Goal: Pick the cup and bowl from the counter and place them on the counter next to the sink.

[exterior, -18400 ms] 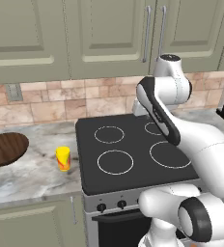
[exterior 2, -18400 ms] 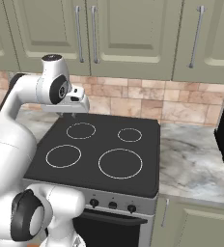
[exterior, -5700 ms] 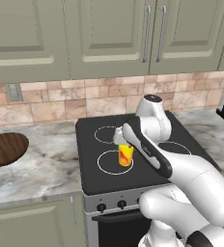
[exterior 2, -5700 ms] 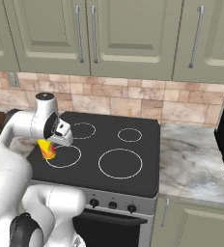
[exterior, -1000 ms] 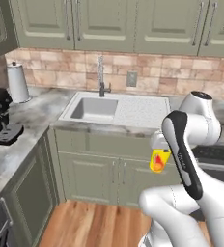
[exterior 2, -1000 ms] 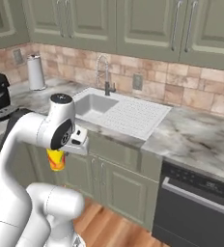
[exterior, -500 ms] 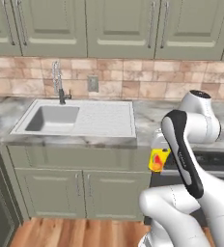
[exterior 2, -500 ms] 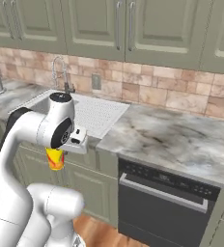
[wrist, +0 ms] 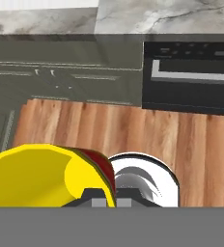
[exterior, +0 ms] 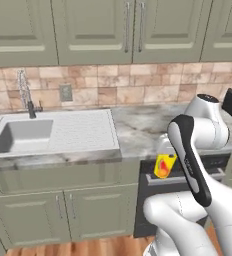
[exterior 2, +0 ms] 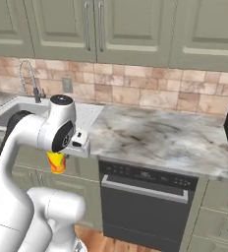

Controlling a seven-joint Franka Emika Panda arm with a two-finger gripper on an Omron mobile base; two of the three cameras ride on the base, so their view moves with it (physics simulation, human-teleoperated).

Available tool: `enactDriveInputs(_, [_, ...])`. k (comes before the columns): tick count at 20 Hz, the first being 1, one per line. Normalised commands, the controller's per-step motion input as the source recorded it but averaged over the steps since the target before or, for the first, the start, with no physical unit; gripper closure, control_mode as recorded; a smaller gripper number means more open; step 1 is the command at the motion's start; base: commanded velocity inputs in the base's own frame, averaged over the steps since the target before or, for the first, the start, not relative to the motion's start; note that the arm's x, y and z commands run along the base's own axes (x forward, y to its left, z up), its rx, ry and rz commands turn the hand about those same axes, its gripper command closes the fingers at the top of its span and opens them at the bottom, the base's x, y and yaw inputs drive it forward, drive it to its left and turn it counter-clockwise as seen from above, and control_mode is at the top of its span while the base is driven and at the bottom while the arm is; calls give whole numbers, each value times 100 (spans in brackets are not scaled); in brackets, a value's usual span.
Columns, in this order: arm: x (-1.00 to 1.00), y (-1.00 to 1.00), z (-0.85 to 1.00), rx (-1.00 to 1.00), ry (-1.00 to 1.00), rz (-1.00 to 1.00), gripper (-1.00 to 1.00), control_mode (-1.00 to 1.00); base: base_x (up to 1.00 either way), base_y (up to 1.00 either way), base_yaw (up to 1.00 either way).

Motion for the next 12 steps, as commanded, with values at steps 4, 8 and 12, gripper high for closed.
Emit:
enactDriveInputs(4, [0,0,0,0,0,0,100,100,45,12,-16])
enactDriveInputs(8, [0,0,0,0,0,0,100,100,52,14,-12])
enactDriveInputs(12, [0,0,0,0,0,0,100,100,55,20,-12])
